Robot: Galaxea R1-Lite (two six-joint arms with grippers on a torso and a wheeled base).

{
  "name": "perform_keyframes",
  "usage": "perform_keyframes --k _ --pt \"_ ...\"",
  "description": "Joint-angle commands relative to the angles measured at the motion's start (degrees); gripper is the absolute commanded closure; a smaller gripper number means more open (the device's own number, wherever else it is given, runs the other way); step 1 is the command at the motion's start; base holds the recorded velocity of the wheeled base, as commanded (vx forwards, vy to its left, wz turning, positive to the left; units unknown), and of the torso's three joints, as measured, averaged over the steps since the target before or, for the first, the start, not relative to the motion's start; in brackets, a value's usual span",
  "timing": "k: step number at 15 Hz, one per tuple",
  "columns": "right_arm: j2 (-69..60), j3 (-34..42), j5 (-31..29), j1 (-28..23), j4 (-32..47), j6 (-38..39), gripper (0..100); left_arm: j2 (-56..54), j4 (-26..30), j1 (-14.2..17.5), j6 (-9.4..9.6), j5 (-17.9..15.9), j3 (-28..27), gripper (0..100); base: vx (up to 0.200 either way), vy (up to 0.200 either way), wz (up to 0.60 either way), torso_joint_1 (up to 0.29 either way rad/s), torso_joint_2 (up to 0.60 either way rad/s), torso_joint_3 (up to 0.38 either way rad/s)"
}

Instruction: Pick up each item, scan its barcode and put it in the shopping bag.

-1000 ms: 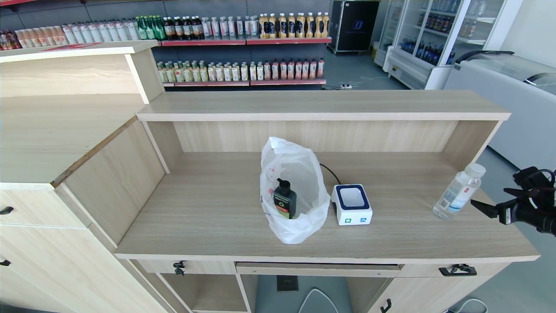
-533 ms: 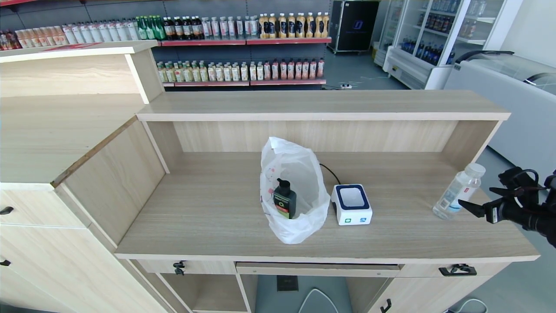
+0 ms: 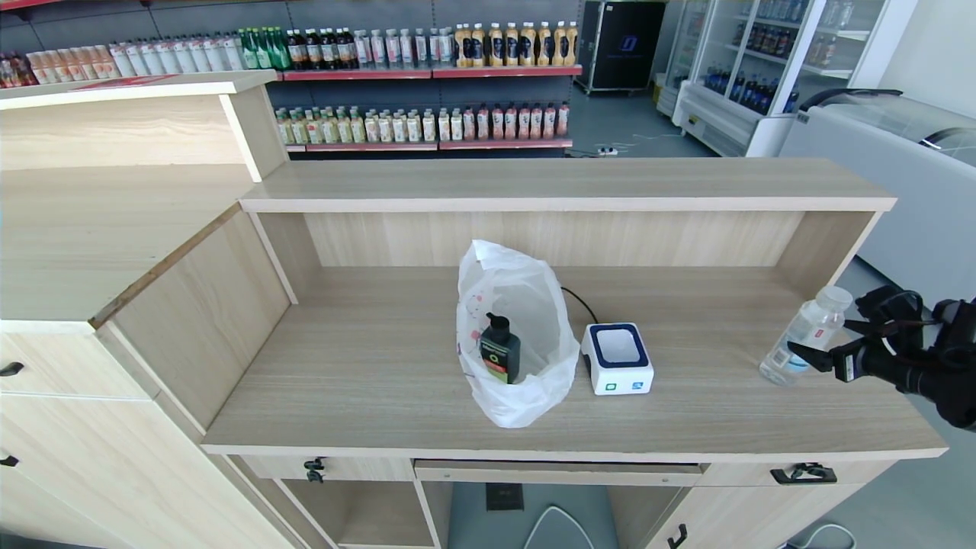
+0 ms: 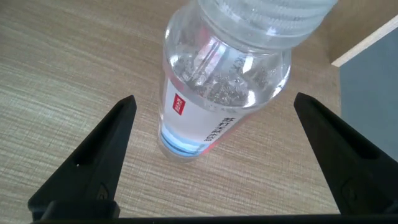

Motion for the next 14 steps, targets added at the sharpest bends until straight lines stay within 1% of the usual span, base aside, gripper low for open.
perform_keyframes --k 1,14 --pt "1.01 -1.18 -0.01 0.84 0.00 0.10 0 -0.02 0.02 0.02 -0.08 0.02 0.02 0 0.000 0.000 0.00 0.000 0.00 0.000" --pt "4.97 -2.58 -0.10 3.30 -2.99 0.10 0 -0.02 0.02 0.02 0.01 0.02 0.02 0 0.000 0.000 0.00 0.000 0.00 0.000"
